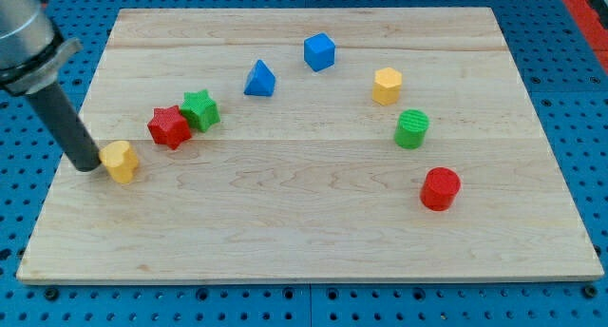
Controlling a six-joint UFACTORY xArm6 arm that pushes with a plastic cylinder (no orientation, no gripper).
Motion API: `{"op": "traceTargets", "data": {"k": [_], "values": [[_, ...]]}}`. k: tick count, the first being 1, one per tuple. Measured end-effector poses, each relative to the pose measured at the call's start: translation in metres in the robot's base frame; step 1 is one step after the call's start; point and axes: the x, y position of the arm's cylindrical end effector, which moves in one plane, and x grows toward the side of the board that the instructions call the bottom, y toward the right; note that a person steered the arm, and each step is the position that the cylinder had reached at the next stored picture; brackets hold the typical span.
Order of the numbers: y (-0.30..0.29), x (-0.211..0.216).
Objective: Place the yellow heart diagonally to the green star
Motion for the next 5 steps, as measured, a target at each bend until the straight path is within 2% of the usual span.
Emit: {"op": "traceTargets", "data": {"k": [2,3,4,5], "values": [[0.107,0.0],[0.13,0.021],[0.106,0.054],[0.158,0.047]]}}
